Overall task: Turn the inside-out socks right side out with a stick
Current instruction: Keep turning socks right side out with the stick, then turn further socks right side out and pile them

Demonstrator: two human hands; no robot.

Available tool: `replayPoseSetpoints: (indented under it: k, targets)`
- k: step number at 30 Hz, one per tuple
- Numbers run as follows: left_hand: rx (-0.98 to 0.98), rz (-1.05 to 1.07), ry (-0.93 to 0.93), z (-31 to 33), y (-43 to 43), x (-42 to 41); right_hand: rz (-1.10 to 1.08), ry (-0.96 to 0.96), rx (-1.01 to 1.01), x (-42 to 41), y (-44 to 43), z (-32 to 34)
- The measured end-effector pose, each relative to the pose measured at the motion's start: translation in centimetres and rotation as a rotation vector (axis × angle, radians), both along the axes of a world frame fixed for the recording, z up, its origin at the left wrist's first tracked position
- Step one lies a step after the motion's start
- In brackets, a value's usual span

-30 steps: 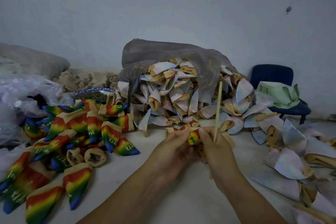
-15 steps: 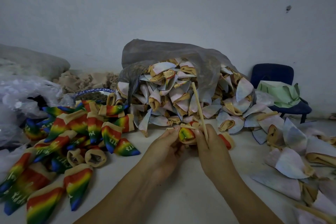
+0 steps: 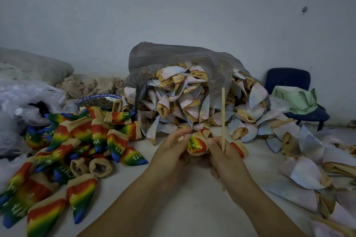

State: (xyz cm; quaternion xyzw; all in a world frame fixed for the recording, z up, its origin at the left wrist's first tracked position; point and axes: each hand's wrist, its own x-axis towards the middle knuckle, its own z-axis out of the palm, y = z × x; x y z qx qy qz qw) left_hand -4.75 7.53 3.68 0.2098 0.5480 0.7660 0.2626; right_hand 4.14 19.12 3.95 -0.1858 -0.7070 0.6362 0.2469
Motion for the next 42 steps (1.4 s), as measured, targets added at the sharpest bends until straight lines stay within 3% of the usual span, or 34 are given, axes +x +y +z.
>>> replayPoseSetpoints:
  k: [2,5,9,13,18,21,28,35,40,42]
  targets:
    - [-0.116,0.068,0.205,0.1,0.0,0.1,0.05,0.021,0.008,0.3,0.0,0.2]
    - [-0.132,0.071,0.375,0.3,-0.2,0.6,0.122,0.027,0.126,0.4,-0.1,0.4]
    - [-0.153,0.041,0.468,0.1,-0.1,0.7,0.061,0.023,0.437,0.5,0.0,0.7]
    - [-0.165,0.01,0.421,-0.3,-0.1,0.6,0.01,-0.026,0.678,0.2,0.3,0.5]
    - [-0.098,-0.098,0.315,-0.6,-0.2,0.5,-0.076,-0.002,0.374,0.3,0.8,0.3]
    - [-0.11,-0.108,0.37,-0.8,-0.3,0.6,-0.127,0.029,0.195,0.4,1.2,0.4]
    - [-0.224,-0.015,0.277,-1.0,0.3,0.5,-0.153,0.051,0.234,0.3,1.1,0.4]
    - [-0.109,-0.102,0.11,-1.1,0.1,0.2,0.011,0.062,0.017,0.4,0.4,0.5]
    - [-0.09,-0.094,0.075,-1.0,-0.2,-0.3,0.016,0.067,0.049,0.5,0.4,0.6]
    - [0.047,-0.103,-0.067,-0.9,0.0,-0.4,0.044,0.085,0.033,0.5,0.3,0.6]
